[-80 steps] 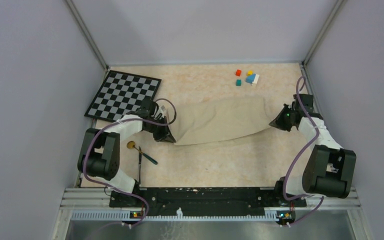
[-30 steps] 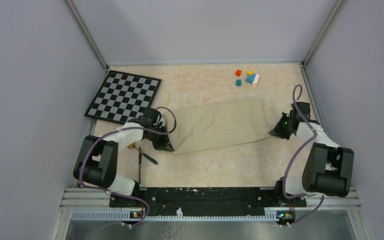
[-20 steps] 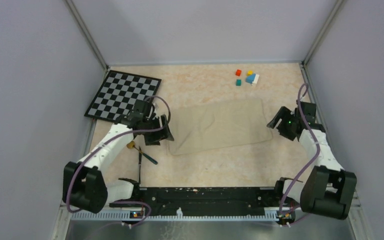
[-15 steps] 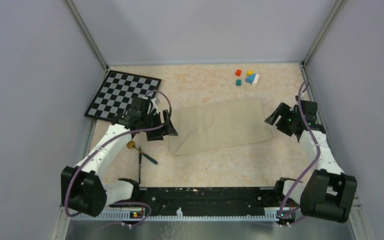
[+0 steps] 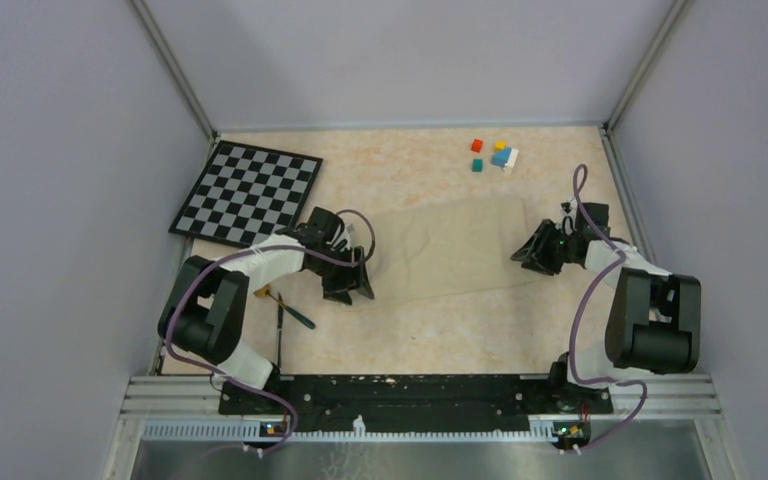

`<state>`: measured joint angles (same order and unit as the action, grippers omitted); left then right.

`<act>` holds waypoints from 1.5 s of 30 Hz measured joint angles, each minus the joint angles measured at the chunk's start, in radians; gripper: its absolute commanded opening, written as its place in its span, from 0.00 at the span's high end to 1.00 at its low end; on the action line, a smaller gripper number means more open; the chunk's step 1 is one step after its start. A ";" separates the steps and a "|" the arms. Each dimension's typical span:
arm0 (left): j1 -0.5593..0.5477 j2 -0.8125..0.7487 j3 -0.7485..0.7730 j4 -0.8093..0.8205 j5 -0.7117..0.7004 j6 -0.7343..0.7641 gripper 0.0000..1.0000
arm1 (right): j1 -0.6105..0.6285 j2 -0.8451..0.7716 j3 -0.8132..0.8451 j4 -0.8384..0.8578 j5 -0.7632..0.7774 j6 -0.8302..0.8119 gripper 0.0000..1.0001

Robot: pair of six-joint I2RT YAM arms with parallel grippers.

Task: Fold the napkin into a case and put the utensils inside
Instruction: Smooth out the rectangle-folded napkin at the center of the board.

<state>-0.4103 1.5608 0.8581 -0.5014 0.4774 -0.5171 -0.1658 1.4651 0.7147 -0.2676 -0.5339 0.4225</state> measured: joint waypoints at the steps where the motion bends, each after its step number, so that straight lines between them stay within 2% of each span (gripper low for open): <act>1: 0.003 0.003 -0.011 -0.005 -0.026 0.000 0.33 | -0.001 -0.001 -0.007 0.002 0.019 0.001 0.61; 7: 0.040 -0.016 -0.036 -0.045 -0.111 -0.014 0.28 | -0.008 -0.039 -0.074 0.000 0.124 0.013 0.53; 11: 0.050 -0.065 -0.037 -0.080 -0.175 -0.018 0.19 | -0.005 -0.090 -0.095 0.000 0.144 0.007 0.45; 14: 0.056 -0.148 -0.037 -0.102 -0.180 -0.027 0.16 | 0.001 -0.127 -0.098 -0.001 0.143 0.004 0.43; 17: 0.056 -0.219 -0.027 -0.116 -0.207 -0.034 0.17 | 0.005 -0.156 -0.098 0.010 0.129 0.006 0.43; 20: 0.056 -0.193 -0.003 -0.144 -0.267 -0.040 0.23 | 0.009 -0.163 -0.098 0.021 0.111 0.007 0.44; 25: 0.065 -0.033 0.004 -0.180 -0.344 -0.047 0.36 | 0.014 -0.163 -0.100 0.026 0.084 0.008 0.45; 28: 0.068 -0.006 0.004 -0.192 -0.350 -0.061 0.61 | 0.015 -0.163 -0.100 0.028 0.076 0.006 0.46; 29: 0.068 -0.005 0.002 -0.191 -0.353 -0.067 0.66 | 0.016 -0.165 -0.100 0.029 0.074 0.006 0.46; 33: 0.069 0.000 -0.007 -0.185 -0.359 -0.064 0.75 | 0.045 -0.180 -0.114 0.059 0.075 0.012 0.45; 34: 0.069 0.002 -0.005 -0.189 -0.361 -0.060 0.73 | 0.059 -0.179 -0.114 0.067 0.073 0.019 0.44; 35: 0.069 0.003 -0.001 -0.193 -0.364 -0.060 0.67 | 0.072 -0.177 -0.114 0.077 0.070 0.027 0.43; 37: 0.069 0.003 0.009 -0.206 -0.375 -0.056 0.42 | 0.098 -0.163 -0.111 0.120 0.057 0.053 0.40; 39: 0.067 0.003 0.030 -0.230 -0.405 -0.038 0.32 | 0.109 -0.130 -0.098 0.161 0.040 0.076 0.37; 40: 0.067 0.003 0.048 -0.248 -0.420 -0.031 0.30 | 0.113 -0.105 -0.083 0.174 0.031 0.088 0.35; 42: 0.071 -0.003 0.109 -0.287 -0.448 -0.021 0.33 | 0.113 -0.051 -0.039 0.202 0.011 0.109 0.35; 45: 0.090 -0.026 0.210 -0.248 -0.414 -0.016 0.49 | 0.113 0.043 0.056 0.267 -0.020 0.150 0.37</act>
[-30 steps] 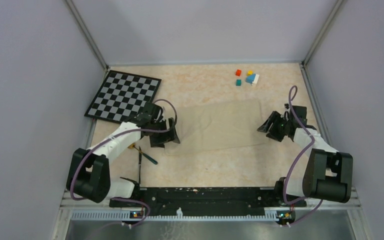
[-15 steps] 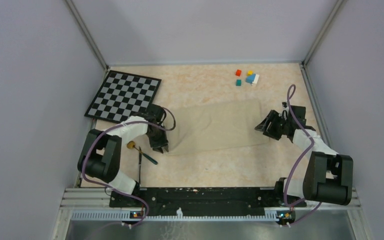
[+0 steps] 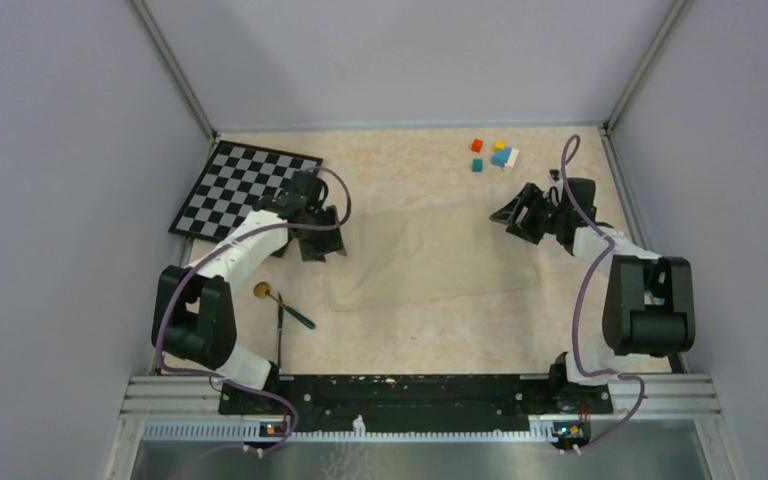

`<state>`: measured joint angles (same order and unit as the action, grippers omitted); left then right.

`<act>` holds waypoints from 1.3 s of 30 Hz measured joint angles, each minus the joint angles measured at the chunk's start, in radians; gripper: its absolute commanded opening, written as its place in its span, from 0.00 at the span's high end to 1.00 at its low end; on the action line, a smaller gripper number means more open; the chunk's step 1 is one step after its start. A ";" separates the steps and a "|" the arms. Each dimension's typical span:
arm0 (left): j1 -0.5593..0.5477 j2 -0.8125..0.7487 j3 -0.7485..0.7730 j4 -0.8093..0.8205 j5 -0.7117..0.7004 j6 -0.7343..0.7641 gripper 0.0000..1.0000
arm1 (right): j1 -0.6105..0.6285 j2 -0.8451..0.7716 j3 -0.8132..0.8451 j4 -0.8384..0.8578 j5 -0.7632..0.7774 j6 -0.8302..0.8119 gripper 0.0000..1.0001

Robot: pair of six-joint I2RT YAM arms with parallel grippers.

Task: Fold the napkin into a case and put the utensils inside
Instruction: Smooth out the rectangle-folded napkin at the center of the board.

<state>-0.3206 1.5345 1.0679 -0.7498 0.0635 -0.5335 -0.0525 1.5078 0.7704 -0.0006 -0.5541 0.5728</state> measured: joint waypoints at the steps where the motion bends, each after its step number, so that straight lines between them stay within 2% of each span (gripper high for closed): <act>1: 0.009 -0.006 0.023 0.051 0.034 -0.004 0.55 | 0.000 0.027 0.025 0.023 -0.009 0.010 0.38; 4: 0.027 0.033 0.082 0.216 0.150 -0.033 0.70 | 0.000 0.142 0.116 0.109 -0.044 0.060 0.43; 6: 0.039 0.115 0.136 0.298 0.214 -0.057 0.77 | 0.000 0.202 0.154 0.146 -0.057 0.082 0.51; 8: 0.051 0.227 0.189 0.385 0.272 -0.085 0.80 | 0.000 0.268 0.198 0.173 -0.069 0.107 0.58; 13: 0.090 0.392 0.188 0.501 0.322 -0.147 0.85 | 0.000 0.382 0.262 0.230 -0.088 0.146 0.60; 17: 0.159 0.432 0.142 0.549 0.323 -0.183 0.85 | -0.009 0.467 0.290 0.265 -0.094 0.162 0.60; 22: 0.210 0.450 0.167 0.563 0.304 -0.179 0.80 | -0.042 0.533 0.340 0.231 -0.097 0.143 0.59; 26: 0.209 0.474 0.266 0.474 0.232 -0.117 0.64 | -0.067 0.543 0.398 0.165 -0.057 0.087 0.57; 28: 0.210 0.470 0.290 0.444 0.232 -0.080 0.60 | -0.066 0.535 0.414 0.123 -0.039 0.056 0.53; 30: 0.211 0.456 0.295 0.422 0.242 -0.053 0.59 | -0.055 0.507 0.422 0.061 -0.003 0.026 0.50; 33: 0.216 0.417 0.277 0.397 0.275 -0.041 0.61 | -0.010 0.445 0.421 0.015 0.018 0.014 0.49; 39: 0.232 0.390 0.232 0.409 0.327 -0.044 0.67 | 0.040 0.435 0.421 0.086 -0.032 0.052 0.51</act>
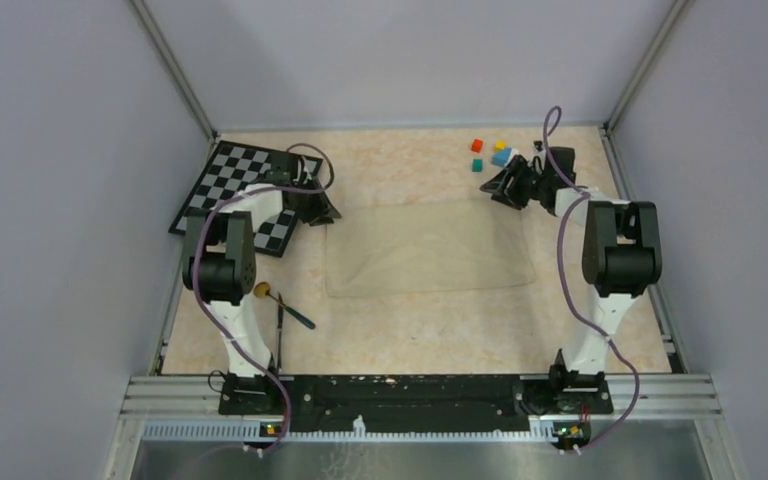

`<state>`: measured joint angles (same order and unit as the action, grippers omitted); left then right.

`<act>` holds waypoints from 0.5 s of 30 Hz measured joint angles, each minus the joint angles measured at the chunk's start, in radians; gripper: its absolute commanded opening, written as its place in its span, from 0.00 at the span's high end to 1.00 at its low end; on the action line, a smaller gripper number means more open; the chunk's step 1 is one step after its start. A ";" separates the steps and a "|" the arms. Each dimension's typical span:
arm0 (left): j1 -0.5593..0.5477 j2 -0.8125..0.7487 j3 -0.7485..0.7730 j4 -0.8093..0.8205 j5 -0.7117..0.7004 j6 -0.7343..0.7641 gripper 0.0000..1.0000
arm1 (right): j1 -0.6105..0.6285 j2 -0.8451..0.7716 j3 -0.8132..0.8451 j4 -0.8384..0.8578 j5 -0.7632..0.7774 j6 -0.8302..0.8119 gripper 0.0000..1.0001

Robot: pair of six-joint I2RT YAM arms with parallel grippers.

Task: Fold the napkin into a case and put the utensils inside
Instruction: Smooth out the rectangle-folded napkin at the center of the board.

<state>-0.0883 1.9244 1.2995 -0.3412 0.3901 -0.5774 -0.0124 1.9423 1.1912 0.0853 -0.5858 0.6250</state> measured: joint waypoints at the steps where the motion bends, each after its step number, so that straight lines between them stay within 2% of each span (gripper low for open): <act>1: 0.005 0.012 0.000 0.001 -0.002 0.000 0.67 | -0.003 0.005 0.000 0.003 -0.001 0.003 0.51; 5: 0.034 0.075 0.009 0.010 -0.003 -0.010 0.69 | -0.049 0.092 0.000 0.021 -0.006 0.011 0.53; 7: 0.044 0.084 0.042 -0.003 -0.044 -0.005 0.68 | -0.082 0.122 0.011 0.024 -0.051 0.025 0.54; 9: 0.043 0.092 0.072 -0.020 -0.083 0.005 0.66 | -0.093 0.122 0.036 -0.010 -0.035 -0.002 0.53; 15: 0.004 0.031 0.065 -0.098 -0.156 0.063 0.46 | -0.071 0.060 0.079 -0.195 0.106 -0.125 0.44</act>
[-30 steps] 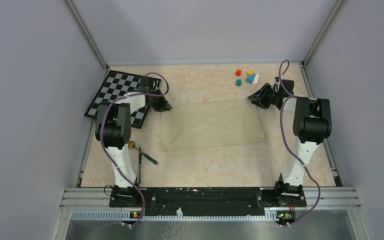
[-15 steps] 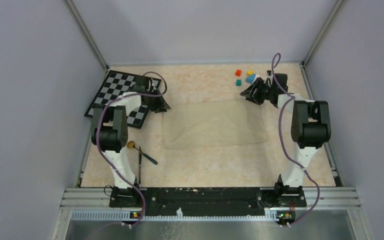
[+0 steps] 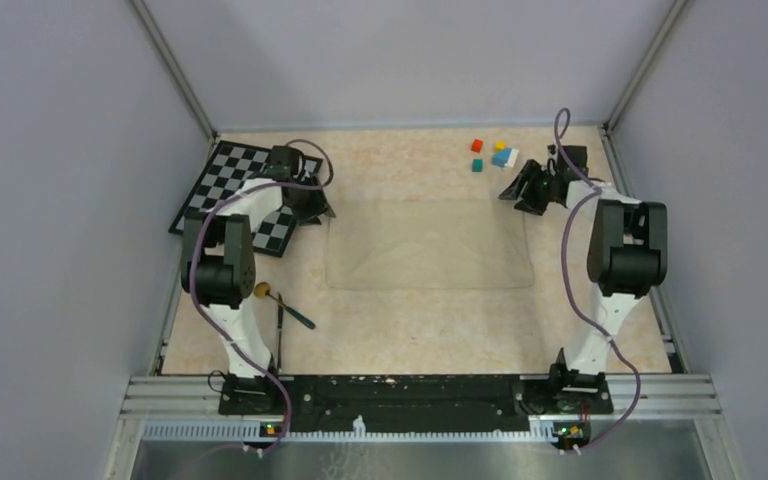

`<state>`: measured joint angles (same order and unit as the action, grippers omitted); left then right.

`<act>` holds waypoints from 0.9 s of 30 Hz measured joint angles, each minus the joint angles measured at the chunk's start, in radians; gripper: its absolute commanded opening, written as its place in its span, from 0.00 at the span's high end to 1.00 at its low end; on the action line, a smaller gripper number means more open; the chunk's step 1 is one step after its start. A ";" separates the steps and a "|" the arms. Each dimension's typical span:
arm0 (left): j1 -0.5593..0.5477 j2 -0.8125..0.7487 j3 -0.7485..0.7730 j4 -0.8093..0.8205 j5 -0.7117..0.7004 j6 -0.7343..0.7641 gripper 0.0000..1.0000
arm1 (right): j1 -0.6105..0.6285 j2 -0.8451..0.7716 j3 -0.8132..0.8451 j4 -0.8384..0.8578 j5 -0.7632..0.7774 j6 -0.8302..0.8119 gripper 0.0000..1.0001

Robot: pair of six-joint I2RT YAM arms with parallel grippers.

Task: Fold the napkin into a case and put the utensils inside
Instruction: Smooth out the rectangle-folded napkin at the center of the board.

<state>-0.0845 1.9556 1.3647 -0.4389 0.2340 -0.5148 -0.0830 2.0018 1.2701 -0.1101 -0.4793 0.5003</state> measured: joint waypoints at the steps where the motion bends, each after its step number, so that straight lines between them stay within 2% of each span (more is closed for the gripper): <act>1: -0.011 -0.030 -0.010 -0.018 0.003 0.011 0.42 | 0.008 -0.034 -0.001 -0.047 0.032 -0.021 0.44; 4: -0.051 -0.155 -0.081 -0.038 0.036 0.037 0.35 | 0.047 -0.164 -0.040 -0.107 0.077 -0.065 0.44; 7: -0.099 -0.283 -0.189 -0.048 0.072 0.051 0.34 | 0.091 -0.325 -0.166 -0.082 0.044 -0.072 0.44; 10: -0.148 -0.331 -0.279 -0.056 0.090 0.063 0.33 | 0.116 -0.422 -0.329 -0.050 -0.024 -0.065 0.46; 17: -0.178 -0.319 -0.391 -0.119 -0.001 0.081 0.28 | 0.053 -0.418 -0.526 -0.072 -0.060 -0.063 0.53; 22: -0.161 -0.339 -0.417 -0.126 -0.050 0.090 0.36 | -0.041 -0.451 -0.570 -0.057 -0.049 -0.072 0.56; 27: -0.138 -0.341 -0.425 -0.141 -0.071 0.091 0.38 | -0.065 -0.497 -0.576 -0.083 -0.008 -0.083 0.53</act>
<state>-0.2230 1.6142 0.9398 -0.5797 0.1631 -0.4240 -0.1482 1.5047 0.6937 -0.1928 -0.4877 0.4171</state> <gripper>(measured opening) 0.625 0.453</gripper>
